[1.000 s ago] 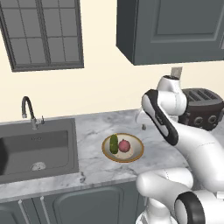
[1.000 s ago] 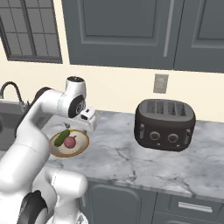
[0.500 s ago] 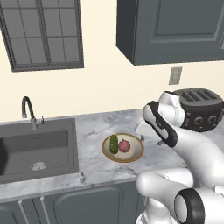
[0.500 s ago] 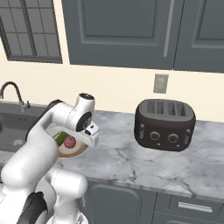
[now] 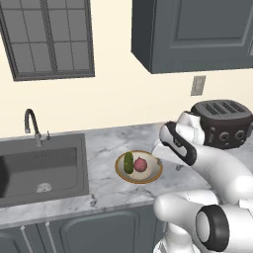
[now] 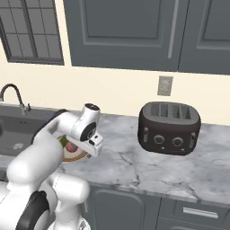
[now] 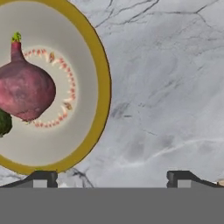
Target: Dump the onion and cucumber from the bowl so the bowl can be washed. Place the bowl in the sink after clearing the leftovers.
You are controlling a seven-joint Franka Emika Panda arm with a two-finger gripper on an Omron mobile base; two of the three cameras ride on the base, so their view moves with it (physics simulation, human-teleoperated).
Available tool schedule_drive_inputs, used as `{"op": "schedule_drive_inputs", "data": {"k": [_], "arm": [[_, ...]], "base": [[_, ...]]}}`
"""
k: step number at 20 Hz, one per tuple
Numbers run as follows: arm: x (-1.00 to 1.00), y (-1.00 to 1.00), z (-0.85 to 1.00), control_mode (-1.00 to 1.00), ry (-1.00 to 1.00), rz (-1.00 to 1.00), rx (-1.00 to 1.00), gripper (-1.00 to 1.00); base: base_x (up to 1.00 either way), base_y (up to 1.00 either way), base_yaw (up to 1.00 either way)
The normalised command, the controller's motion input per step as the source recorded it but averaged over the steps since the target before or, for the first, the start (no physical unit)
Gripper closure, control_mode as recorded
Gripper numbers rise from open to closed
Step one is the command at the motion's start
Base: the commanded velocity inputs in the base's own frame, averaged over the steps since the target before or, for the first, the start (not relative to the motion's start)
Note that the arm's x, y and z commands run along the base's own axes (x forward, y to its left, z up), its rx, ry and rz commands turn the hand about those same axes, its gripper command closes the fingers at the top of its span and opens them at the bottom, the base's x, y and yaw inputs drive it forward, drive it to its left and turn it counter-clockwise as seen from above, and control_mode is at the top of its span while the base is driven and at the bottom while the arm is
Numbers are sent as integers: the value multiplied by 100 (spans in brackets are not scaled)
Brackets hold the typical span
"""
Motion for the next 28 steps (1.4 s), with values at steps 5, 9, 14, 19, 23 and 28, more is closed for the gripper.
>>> {"op": "schedule_drive_inputs", "data": {"k": [5,9,14,19,23,28], "arm": [[29,0,-31,-100,0,0,0,-100],[31,0,-14,-100,0,0,0,-100],[42,10,-31,-100,0,0,0,-100],[16,0,-22,-100,0,0,0,-100],[3,0,-23,-100,0,0,0,-100],[0,0,-20,-100,0,0,0,-100]], "base": [[0,0,0],[0,0,0],[0,0,0],[0,0,0],[0,0,0],[0,0,0]]}}
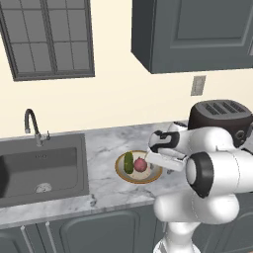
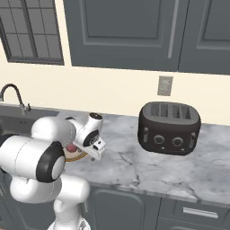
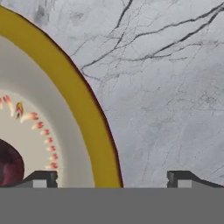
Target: Dump the onion and cucumber from the bowl so the bowl can be washed. Place the bowl in the sink after clearing the leftovers.
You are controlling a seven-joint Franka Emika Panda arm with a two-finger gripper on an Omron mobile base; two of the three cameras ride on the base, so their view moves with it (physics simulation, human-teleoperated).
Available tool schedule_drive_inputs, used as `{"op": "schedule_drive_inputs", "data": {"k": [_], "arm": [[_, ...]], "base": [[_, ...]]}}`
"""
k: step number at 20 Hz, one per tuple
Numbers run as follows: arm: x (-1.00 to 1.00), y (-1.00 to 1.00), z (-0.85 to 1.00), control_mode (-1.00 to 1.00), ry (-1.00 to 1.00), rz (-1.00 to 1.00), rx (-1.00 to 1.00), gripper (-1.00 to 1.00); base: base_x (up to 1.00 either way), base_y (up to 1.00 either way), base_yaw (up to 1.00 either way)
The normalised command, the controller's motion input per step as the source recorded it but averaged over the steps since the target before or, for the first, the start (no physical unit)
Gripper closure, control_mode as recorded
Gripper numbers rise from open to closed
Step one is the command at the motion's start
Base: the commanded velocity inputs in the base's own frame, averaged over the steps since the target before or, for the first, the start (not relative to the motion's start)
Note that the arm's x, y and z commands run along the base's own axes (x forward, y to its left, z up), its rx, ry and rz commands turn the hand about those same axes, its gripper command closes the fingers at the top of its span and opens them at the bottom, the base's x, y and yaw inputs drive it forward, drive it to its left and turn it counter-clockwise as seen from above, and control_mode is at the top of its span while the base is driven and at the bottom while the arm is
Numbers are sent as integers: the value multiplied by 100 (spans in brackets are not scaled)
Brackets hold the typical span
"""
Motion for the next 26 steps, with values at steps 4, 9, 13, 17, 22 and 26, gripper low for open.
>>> {"op": "schedule_drive_inputs", "data": {"k": [4,9,13,17,22,26], "arm": [[0,12,-12,-100,0,0,0,-100],[1,18,-8,-100,0,0,1,100],[0,0,0,-100,0,0,0,100],[-3,0,3,-100,-3,0,0,100],[-17,13,49,-100,-22,0,0,100],[-13,27,63,-100,-17,0,1,100]], "base": [[0,0,0],[0,0,0],[0,0,0],[0,0,0],[0,0,0],[0,0,0]]}}
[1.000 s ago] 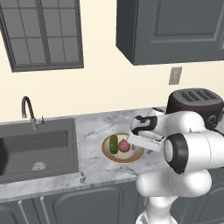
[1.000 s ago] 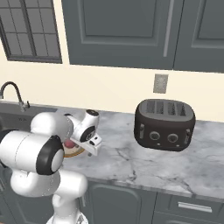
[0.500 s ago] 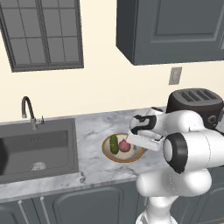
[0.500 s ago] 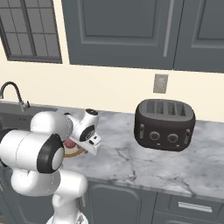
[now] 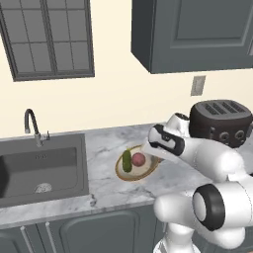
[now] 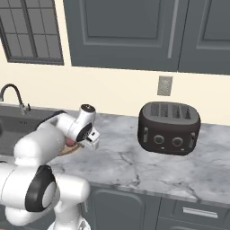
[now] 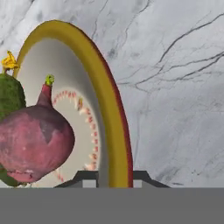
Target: Dump the onion and cucumber from the bowl so the bowl can be washed. Place the bowl in the sink after clearing the leftovers.
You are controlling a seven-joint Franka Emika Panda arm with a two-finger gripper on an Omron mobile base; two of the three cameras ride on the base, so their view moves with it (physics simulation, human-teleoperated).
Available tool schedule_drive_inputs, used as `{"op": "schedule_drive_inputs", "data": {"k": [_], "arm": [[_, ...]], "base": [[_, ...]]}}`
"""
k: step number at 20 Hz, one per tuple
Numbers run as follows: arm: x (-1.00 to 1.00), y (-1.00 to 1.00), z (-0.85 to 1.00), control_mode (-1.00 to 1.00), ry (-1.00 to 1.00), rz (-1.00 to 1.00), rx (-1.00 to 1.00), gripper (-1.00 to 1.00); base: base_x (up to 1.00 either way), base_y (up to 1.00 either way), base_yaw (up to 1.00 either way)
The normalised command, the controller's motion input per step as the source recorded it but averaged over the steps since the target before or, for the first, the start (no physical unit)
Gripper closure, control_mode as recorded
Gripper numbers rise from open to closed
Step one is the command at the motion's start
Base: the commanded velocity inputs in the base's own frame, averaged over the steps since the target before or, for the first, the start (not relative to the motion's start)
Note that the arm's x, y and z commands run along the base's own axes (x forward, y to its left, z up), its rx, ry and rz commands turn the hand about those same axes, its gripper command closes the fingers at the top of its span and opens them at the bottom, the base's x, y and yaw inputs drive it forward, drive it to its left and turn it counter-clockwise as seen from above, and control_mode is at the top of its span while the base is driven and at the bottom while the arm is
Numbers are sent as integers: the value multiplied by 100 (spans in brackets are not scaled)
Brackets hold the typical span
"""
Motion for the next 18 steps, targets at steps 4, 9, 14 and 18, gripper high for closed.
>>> {"op": "schedule_drive_inputs", "data": {"k": [4,9,14,18], "arm": [[-11,24,65,-100,-9,0,10,100],[-4,31,74,-100,-4,0,14,100],[0,48,53,-100,-3,0,16,100],[0,96,15,-100,-2,0,7,100]], "base": [[0,0,0],[0,0,0],[0,0,0],[0,0,0]]}}
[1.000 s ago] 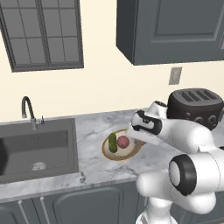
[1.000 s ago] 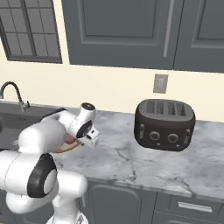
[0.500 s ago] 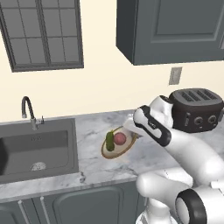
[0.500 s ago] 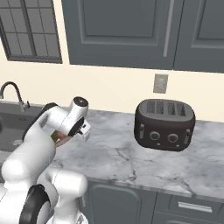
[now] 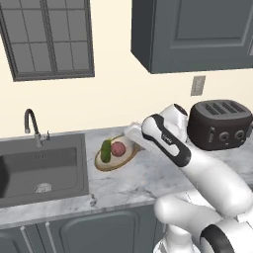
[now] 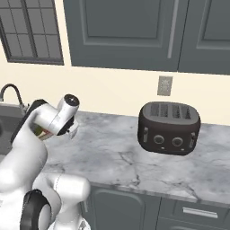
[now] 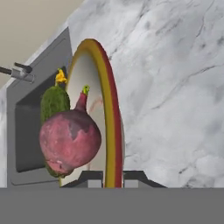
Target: Dump the onion and cucumber from the bowl so the bowl can be washed. Place the bowl in the sink after clearing the leftovers.
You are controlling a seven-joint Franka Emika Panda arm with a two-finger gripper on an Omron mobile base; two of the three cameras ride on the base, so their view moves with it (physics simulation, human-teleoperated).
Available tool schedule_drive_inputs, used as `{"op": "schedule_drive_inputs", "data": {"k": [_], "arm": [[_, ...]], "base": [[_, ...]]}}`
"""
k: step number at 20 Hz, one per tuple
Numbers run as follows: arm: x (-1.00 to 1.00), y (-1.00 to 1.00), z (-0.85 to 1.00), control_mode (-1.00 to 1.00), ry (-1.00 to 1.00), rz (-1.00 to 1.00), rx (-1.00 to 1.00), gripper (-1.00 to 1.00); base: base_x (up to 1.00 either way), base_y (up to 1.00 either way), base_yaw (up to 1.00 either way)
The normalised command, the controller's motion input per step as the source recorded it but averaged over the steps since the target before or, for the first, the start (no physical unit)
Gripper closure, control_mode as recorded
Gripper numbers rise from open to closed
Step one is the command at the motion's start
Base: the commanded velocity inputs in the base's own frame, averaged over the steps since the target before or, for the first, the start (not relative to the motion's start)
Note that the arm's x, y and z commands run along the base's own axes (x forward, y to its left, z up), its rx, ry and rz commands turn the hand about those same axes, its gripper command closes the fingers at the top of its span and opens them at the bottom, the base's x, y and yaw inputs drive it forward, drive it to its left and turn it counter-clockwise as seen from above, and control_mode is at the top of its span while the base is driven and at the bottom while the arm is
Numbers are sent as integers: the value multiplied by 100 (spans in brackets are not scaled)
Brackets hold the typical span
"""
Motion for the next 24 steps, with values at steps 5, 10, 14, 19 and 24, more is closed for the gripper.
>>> {"op": "schedule_drive_inputs", "data": {"k": [5,10,14,19,24], "arm": [[0,100,8,-100,0,0,3,100],[0,100,2,-100,0,0,1,100],[20,87,0,-100,0,0,0,100],[26,53,0,-100,0,0,0,100],[3,7,-3,-100,4,0,-2,100]], "base": [[0,0,0],[0,0,0],[0,0,0],[0,0,0],[0,0,0]]}}
